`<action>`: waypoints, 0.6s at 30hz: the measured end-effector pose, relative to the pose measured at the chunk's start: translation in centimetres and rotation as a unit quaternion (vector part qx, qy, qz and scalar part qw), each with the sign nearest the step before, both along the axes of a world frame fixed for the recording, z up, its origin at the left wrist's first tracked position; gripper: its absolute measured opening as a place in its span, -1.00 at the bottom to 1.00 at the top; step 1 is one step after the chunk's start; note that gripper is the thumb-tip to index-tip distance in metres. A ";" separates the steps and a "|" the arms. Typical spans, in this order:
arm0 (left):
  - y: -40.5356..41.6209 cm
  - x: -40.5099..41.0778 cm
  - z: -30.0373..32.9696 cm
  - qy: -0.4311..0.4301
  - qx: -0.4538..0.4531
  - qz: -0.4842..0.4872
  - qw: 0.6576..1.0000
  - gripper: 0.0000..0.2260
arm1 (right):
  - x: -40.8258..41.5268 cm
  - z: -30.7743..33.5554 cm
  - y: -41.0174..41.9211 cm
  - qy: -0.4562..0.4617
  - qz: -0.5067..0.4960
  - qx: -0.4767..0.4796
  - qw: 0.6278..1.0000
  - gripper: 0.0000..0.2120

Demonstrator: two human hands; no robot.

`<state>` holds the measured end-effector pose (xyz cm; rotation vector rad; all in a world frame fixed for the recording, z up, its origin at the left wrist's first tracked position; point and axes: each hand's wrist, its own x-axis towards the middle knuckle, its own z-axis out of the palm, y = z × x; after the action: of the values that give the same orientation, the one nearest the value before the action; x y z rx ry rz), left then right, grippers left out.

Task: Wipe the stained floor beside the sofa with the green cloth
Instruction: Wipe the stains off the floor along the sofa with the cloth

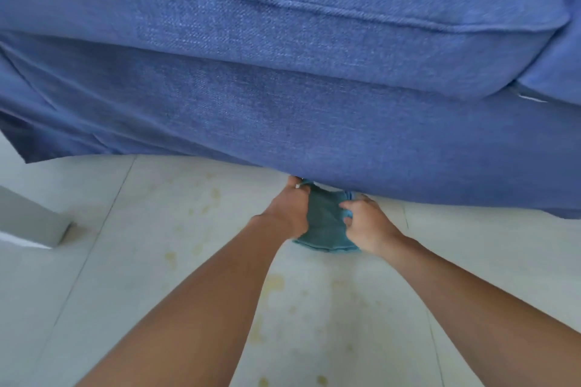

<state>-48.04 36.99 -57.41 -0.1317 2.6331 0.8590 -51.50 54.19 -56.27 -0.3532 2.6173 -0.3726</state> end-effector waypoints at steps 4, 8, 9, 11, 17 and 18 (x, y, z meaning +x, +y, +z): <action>0.7 -0.2 -1.3 0.002 -0.064 -0.059 0.996 -0.45 | 0.1 -0.9 1.6 0.029 -0.002 0.088 0.996 -0.69; -1.9 1.1 -0.1 0.018 -0.172 -0.114 0.978 -0.44 | 1.7 -1.6 3.0 0.181 0.057 0.166 0.968 -0.60; -2.7 1.4 0.3 0.006 -0.202 -0.135 0.970 -0.40 | 2.1 -2.2 3.2 0.186 0.086 0.138 0.969 -0.53; -4.3 2.0 0.7 -0.025 -0.256 -0.174 0.950 -0.28 | 2.1 -3.7 3.3 0.150 0.149 0.100 0.972 -0.43; -7.1 2.8 1.0 -0.156 -0.292 -0.281 0.901 0.17 | 1.6 -6.2 2.9 0.105 0.191 0.106 0.970 -0.26; -7.1 3.0 0.9 -0.165 -0.295 -0.287 0.896 0.21 | 3.0 -6.2 2.6 0.103 0.189 0.088 0.973 -0.25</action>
<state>-45.08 29.84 -56.50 0.3084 2.3097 -0.1601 -48.46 56.77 -62.50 -0.8508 2.6729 0.0274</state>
